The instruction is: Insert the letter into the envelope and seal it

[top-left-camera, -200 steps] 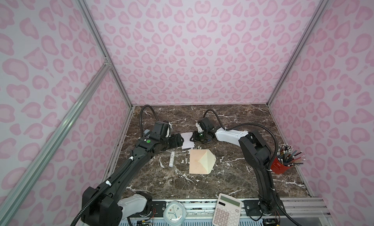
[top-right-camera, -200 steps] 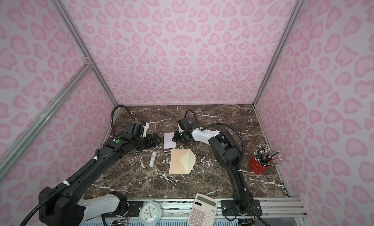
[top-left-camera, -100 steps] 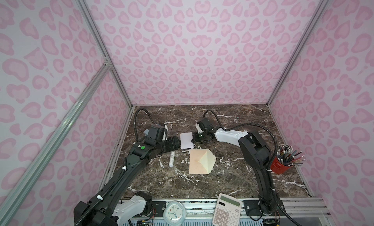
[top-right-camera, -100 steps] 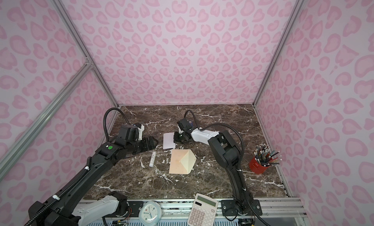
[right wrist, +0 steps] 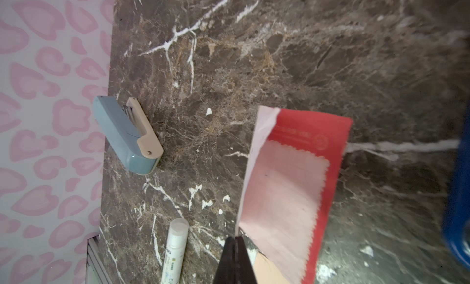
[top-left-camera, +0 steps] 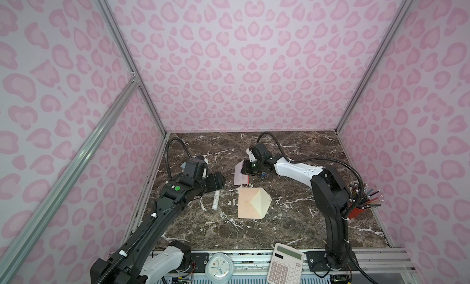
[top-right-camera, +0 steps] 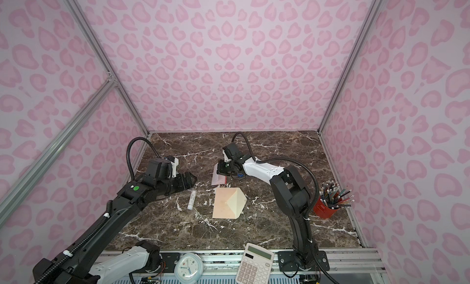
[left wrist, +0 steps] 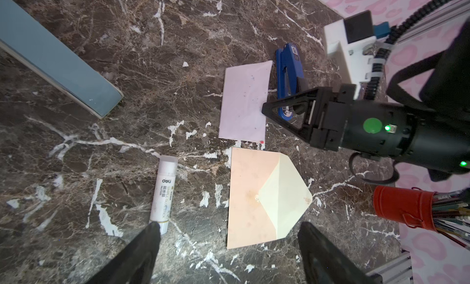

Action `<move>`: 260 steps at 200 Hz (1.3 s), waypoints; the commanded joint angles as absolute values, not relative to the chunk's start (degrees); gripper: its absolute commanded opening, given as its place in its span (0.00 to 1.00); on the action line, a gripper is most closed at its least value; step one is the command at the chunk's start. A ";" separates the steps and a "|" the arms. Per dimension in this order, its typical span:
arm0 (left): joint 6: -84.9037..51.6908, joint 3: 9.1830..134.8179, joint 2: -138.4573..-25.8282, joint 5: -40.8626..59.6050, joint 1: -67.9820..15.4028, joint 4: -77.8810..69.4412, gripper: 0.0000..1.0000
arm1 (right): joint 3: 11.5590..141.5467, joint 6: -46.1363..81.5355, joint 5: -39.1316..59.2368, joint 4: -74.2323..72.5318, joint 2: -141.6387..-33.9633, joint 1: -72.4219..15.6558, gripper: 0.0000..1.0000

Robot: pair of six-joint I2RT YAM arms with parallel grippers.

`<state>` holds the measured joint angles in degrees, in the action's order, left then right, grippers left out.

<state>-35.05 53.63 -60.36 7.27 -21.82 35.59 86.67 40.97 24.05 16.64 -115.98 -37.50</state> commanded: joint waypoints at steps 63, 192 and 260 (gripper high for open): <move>-42.51 51.05 -64.46 28.10 -15.22 11.25 0.89 | 88.39 40.97 27.93 22.93 -101.26 -34.81 0.00; -70.11 42.65 -78.30 46.02 -14.25 -39.58 0.77 | 77.50 55.27 42.58 3.80 -88.54 -32.22 0.00; -75.82 44.31 -82.07 49.30 -14.79 -49.53 0.74 | 74.38 58.36 44.91 -0.62 -86.58 -33.53 0.00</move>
<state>-72.10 43.97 -80.93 47.29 -14.63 -41.34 75.35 56.66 43.42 2.90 -87.09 -33.08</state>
